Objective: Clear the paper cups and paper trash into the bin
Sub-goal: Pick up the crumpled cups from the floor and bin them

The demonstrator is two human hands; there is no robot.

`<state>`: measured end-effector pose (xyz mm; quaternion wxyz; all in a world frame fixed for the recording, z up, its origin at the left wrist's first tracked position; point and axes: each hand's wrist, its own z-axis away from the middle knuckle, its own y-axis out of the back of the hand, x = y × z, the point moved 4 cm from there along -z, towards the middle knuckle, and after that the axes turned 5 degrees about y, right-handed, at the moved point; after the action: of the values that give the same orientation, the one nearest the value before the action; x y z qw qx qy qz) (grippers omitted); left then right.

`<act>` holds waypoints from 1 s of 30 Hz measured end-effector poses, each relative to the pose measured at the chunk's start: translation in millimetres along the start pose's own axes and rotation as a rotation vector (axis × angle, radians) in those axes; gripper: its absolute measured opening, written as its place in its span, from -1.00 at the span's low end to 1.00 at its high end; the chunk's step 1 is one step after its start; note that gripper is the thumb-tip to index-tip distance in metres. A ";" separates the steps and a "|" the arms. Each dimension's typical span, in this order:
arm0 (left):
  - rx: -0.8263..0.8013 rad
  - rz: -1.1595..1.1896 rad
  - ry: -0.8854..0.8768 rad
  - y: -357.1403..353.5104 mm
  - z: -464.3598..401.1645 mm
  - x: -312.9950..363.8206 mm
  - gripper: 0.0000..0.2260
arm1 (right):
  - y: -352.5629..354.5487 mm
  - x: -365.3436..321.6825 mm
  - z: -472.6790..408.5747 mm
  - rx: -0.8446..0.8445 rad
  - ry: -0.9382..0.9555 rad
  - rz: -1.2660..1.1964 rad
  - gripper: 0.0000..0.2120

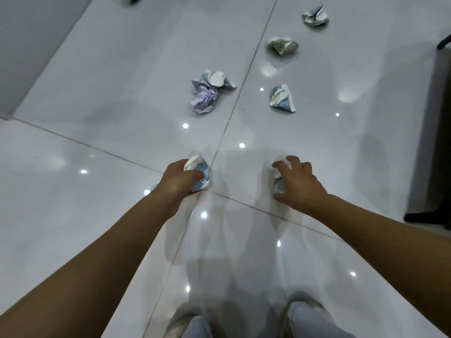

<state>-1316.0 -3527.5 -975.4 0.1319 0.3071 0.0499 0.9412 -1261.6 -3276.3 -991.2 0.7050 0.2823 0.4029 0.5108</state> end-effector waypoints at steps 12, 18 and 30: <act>0.127 -0.042 0.005 27.6 13.5 -2.8 -0.69 | -18.8 -10.3 7.3 0.055 0.076 -0.046 -0.57; 0.125 -0.170 -0.131 19.0 17.3 31.2 -0.84 | 10.5 -21.9 0.5 0.107 0.087 -0.231 -0.53; 0.059 -0.438 -0.278 26.6 229.5 186.1 -0.83 | 231.7 -108.4 134.7 0.167 0.074 -0.460 -0.53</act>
<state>-1330.7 -3498.1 -680.5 0.3289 0.4191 0.1242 0.8371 -1277.0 -3303.3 -703.8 0.7619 0.2215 0.5228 0.3115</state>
